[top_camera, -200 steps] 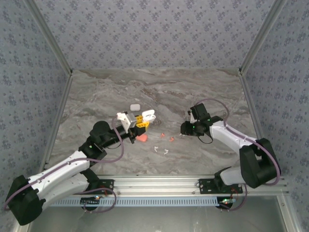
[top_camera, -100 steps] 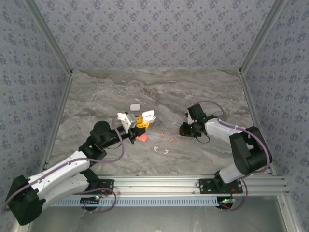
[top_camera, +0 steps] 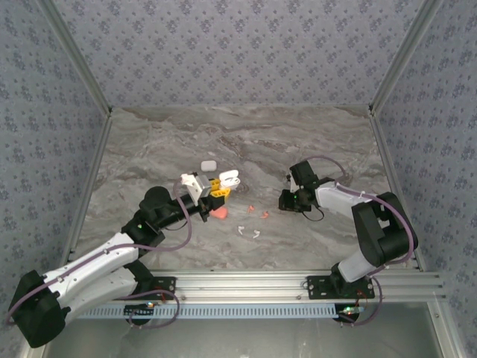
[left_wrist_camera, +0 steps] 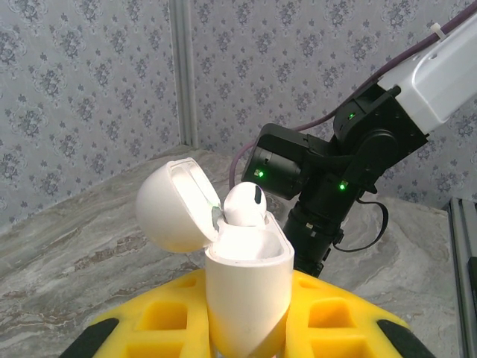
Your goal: Insert the wireless bluetooth earbuds into the charging case
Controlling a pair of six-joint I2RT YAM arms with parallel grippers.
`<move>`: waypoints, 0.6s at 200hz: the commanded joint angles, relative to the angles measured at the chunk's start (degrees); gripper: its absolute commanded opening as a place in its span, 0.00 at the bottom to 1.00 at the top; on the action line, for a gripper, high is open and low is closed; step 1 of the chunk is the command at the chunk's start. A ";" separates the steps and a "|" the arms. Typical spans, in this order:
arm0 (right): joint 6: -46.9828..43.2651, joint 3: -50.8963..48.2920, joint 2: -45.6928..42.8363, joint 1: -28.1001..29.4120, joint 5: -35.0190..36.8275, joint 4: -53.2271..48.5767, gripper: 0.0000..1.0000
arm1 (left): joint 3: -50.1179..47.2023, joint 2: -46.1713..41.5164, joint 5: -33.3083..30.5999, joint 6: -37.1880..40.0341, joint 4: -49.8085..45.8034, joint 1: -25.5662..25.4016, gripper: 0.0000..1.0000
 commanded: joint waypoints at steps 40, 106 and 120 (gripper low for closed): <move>-1.37 0.99 -0.78 1.93 1.69 -1.56 0.21 | 0.57 -0.71 -0.69 -0.56 0.37 -0.28 0.00; -8.27 4.16 -21.21 5.97 10.33 -9.47 0.20 | 0.17 1.73 0.54 -2.49 3.24 -0.26 0.00; -10.10 5.12 -26.13 7.81 12.32 -10.47 0.20 | 0.47 2.99 1.21 -3.04 3.99 -0.32 0.00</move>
